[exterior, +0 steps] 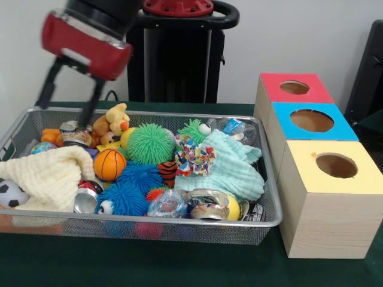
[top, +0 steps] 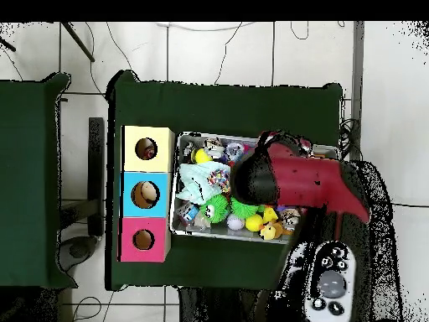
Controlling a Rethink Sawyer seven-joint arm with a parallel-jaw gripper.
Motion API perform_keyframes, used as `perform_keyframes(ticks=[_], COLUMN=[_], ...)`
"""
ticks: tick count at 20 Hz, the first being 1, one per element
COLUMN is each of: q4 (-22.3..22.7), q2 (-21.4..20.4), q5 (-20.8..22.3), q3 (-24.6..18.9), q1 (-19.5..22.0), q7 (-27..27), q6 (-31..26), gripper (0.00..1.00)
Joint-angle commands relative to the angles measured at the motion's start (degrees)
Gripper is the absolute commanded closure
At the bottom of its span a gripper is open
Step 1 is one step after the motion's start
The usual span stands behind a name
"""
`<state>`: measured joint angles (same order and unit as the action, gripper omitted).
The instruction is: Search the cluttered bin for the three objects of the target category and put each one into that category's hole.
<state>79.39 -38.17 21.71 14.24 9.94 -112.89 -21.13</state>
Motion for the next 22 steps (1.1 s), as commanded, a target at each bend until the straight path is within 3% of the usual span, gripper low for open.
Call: perform_keyframes(ticks=[1,7,11,15,19,22], q4=[-2.9,-6.4,-6.4,-6.6,-9.5,-12.9], q2=[1.9,3.2,3.9,4.8,7.1,8.4], q5=[1.0,-1.5,-4.4,-7.2,-2.7,-0.1], q3=[-1.8,-2.7,-3.4,-5.2,-3.6,-1.3], q1=[-5.2,-5.4,-4.0,-1.8,-3.0,-5.4], q7=[-1.1,-2.0,-5.9,-5.8,0.3,1.5], q6=[-10.1,-13.5,-11.8,-11.2,-12.1,-13.9], gripper=[0.0,0.0,0.0,0.0,0.0,0.0])
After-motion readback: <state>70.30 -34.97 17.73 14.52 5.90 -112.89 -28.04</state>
